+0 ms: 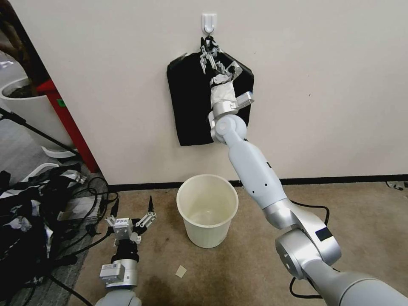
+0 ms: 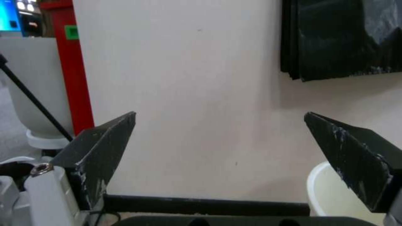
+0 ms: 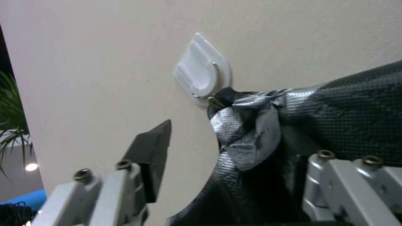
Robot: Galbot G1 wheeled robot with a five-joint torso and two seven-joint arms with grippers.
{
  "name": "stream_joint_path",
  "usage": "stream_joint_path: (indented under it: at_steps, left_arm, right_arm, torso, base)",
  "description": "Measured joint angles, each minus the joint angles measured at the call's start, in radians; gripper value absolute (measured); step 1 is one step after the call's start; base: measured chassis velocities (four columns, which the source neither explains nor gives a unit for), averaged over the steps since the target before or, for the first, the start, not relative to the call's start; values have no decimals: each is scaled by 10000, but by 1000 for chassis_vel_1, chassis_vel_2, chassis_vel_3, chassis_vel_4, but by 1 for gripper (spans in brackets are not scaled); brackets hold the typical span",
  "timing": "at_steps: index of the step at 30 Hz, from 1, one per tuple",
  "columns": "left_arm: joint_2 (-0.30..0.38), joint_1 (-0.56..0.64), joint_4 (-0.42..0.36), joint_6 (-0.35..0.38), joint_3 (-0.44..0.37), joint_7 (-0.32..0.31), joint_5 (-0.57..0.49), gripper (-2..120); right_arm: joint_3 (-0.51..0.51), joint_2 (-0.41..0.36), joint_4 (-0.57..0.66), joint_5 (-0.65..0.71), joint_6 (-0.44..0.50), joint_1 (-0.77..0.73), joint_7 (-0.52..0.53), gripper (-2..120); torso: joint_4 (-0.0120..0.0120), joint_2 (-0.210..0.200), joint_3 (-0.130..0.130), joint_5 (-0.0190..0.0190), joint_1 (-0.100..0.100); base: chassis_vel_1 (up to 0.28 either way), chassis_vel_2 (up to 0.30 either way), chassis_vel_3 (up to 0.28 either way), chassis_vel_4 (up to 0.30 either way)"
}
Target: Place a trash bag onto the trash bin.
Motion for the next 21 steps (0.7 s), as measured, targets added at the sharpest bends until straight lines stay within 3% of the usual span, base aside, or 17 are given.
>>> stream_joint_path:
  at_steps: [1,4,14,15,21]
  left_arm:
    - [0,0,0,0,0,0,0,100]
    - [0,-43,53,-16,38,-13,6,100]
    - [70,-111,160,-78,71,-73,38,100]
    - [106,-135,184,-78,72,-125,38,100]
    - [166,-169,269,-88,90,-199,39,100]
  right_arm:
    - [0,0,0,0,0,0,0,58]
    - [54,-3,-8,0,-6,-42,-27,41]
    - [159,-3,-6,11,-1,-131,-56,14]
    - [174,-11,24,11,5,-177,-138,5]
    - [188,-116,358,54,50,-439,-737,0]
  torso:
    - [0,0,0,0,0]
    - [-1,0,1,0,0]
    - [0,0,0,0,0]
    - [-1,0,1,0,0]
    - [-1,0,0,0,0]
  base:
    - [0,0,0,0]
    - [0,0,0,0]
    - [0,0,0,0]
    - [0,0,0,0]
    - [0,0,0,0]
